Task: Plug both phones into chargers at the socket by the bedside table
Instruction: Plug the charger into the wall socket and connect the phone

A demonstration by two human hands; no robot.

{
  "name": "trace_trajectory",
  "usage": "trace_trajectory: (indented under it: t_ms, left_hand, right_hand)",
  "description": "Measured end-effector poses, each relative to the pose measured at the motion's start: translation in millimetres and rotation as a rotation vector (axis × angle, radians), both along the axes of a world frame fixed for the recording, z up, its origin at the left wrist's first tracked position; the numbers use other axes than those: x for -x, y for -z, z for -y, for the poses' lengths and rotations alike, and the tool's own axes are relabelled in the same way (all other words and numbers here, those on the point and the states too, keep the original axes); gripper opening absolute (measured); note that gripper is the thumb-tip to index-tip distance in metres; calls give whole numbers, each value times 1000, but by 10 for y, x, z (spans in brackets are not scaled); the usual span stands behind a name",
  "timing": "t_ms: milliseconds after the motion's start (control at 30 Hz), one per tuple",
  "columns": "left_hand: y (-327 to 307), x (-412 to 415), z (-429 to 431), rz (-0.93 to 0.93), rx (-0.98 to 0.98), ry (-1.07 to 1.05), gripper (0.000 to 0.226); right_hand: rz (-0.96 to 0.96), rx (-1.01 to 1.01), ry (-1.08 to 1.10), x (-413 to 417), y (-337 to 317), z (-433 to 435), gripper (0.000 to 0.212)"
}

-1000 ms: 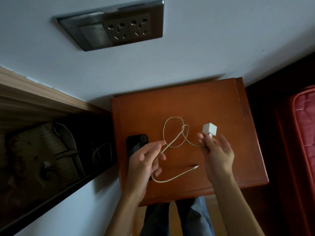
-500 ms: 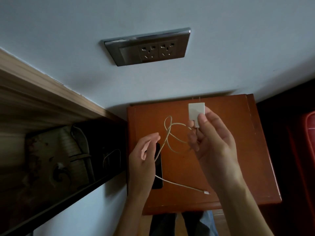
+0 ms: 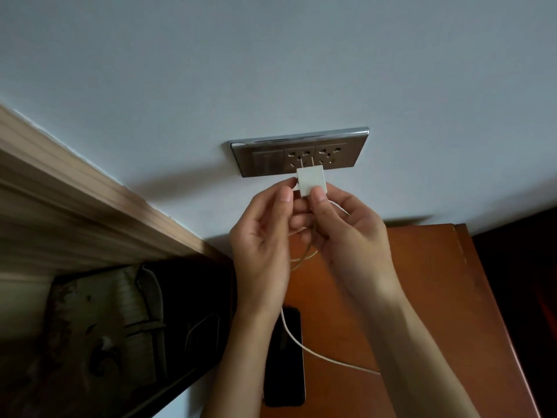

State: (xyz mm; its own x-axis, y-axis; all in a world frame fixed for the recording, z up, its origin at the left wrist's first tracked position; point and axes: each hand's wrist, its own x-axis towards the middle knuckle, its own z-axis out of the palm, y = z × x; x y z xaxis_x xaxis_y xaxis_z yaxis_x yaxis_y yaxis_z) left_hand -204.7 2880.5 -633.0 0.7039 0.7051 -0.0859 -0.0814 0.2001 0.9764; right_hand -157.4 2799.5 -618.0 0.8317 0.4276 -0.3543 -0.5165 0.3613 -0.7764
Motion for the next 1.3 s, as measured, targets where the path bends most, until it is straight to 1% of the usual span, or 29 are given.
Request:
trace_trajectory:
  t_ms: [100, 233, 400, 533, 633, 800, 867, 1000, 1067, 1167, 1233, 1300]
  left_hand:
    - [-3, -65, -67, -11, 33, 18, 16]
    - [12, -69, -104, -21, 96, 18, 28]
    - [-6, -65, -104, -26, 160, -13, 34]
    - [-51, -118, -118, -53, 185, -40, 30]
    - [-58, -156, -184, -62, 223, -35, 18]
    - [-77, -189, -236, -91, 299, -17, 26]
    - [-66, -206, -224, -100, 300, -47, 28]
    - [-69, -226, -202, -102, 265, -86, 46]
    - [-78, -224, -189, -122, 253, -97, 43]
    - [-104, -233, -195, -153, 263, -89, 31]
    - [-133, -248, -210, -181, 269, -87, 34]
    - [-158, -259, -212, -204, 251, -81, 41]
  right_hand:
    - [20, 8, 4, -49, -3, -49, 29]
    - [22, 36, 37, -33, 18, -81, 25]
    - [50, 83, 65, -40, 25, -84, 23]
    - [63, 89, 111, -50, -14, -108, 22]
    - [62, 94, 121, -50, -29, -133, 18]
    - [119, 235, 130, -53, -18, -150, 22]
    - [136, 285, 140, -51, -6, -171, 17]
    - [138, 303, 160, -46, -38, -179, 16]
    - [130, 301, 175, -55, -91, -158, 16]
    - [96, 286, 169, -82, -185, -142, 17]
    - [65, 266, 158, -110, -235, -133, 16]
    - [51, 256, 145, -138, -273, -122, 12]
